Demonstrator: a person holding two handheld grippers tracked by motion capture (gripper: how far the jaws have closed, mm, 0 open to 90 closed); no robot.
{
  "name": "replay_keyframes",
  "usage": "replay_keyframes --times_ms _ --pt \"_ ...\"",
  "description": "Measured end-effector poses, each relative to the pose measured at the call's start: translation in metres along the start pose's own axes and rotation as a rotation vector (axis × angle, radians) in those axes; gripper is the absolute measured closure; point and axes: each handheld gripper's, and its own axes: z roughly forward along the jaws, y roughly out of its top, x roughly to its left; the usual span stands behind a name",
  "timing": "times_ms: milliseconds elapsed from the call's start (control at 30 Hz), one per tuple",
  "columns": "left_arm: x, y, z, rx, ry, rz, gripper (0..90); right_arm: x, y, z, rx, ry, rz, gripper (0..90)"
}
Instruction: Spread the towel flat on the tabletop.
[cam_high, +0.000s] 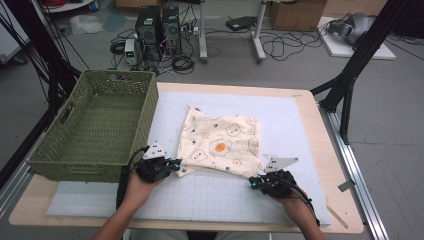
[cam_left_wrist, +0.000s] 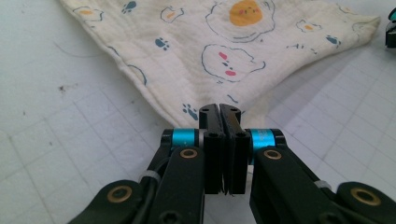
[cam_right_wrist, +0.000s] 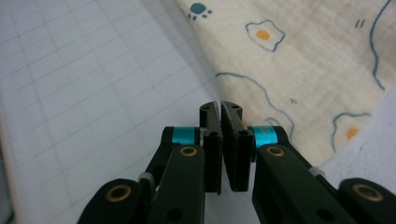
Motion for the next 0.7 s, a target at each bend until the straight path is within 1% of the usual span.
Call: replay_keyframes --times_ms 67,133,167,200,233,267,300,333,367,400,433,467,500,533,567,600,667,700 --pt "-0.002 -0.002 -0.003 0.007 -0.007 0.009 87.6 0.003 -0.002 -0.002 -0.002 0.008 0.001 87.5" --pt "-0.003 -0.002 -0.006 0.003 -0.006 0.012 87.4 0.006 -0.004 -0.005 -0.007 0.012 0.003 86.4" --pt "-0.002 -0.002 -0.006 -0.006 0.0 0.009 87.1 0.006 -0.004 -0.007 -0.017 0.007 0.003 81.4" --pt "-0.002 -0.001 -0.006 -0.021 0.009 -0.001 86.0 0.006 -0.003 -0.008 -0.033 -0.015 0.011 77.4" --pt "-0.001 0.0 -0.006 -0.033 0.017 -0.011 82.8 0.004 -0.002 -0.009 -0.046 -0.034 0.019 72.5" --pt "-0.001 0.001 -0.005 -0.047 0.025 -0.021 81.1 0.003 -0.001 -0.009 -0.055 -0.064 0.028 70.0" --pt "0.0 0.002 -0.004 -0.052 0.03 -0.03 77.2 0.001 0.0 -0.008 -0.06 -0.088 0.038 64.9" --pt "0.002 0.003 -0.002 -0.067 0.047 -0.058 68.8 0.0 0.001 -0.006 -0.067 -0.109 0.044 62.1" --pt "0.003 0.004 0.0 -0.072 0.057 -0.077 59.2 -0.003 0.003 -0.004 -0.082 -0.146 0.061 59.8" --pt "0.006 0.006 0.003 -0.072 0.066 -0.104 48.8 -0.008 0.007 -0.001 -0.1 -0.199 0.081 56.4" --pt "0.008 0.007 0.005 -0.07 0.076 -0.119 48.8 -0.008 0.007 -0.001 -0.1 -0.199 0.081 56.4" --pt "0.01 0.008 0.008 -0.066 0.082 -0.121 46.3 -0.011 0.008 0.0 -0.11 -0.22 0.085 55.7" --pt "0.012 0.008 0.012 -0.063 0.095 -0.125 45.7 -0.013 0.009 0.001 -0.112 -0.237 0.092 54.3" --pt "0.012 0.009 0.015 -0.058 0.111 -0.115 45.1 -0.017 0.01 0.004 -0.112 -0.259 0.095 52.7" --pt "0.012 0.009 0.02 -0.044 0.121 -0.1 44.6 -0.019 0.011 0.006 -0.106 -0.271 0.103 51.8" --pt "0.012 0.009 0.023 -0.035 0.119 -0.102 44.8 -0.023 0.011 0.009 -0.09 -0.275 0.102 50.3" --pt "0.012 0.008 0.031 -0.005 0.109 -0.096 44.9 -0.026 0.011 0.015 -0.061 -0.284 0.109 46.9" --pt "0.012 0.008 0.035 0.021 0.117 -0.094 45.1 -0.028 0.011 0.018 -0.044 -0.289 0.104 46.4"
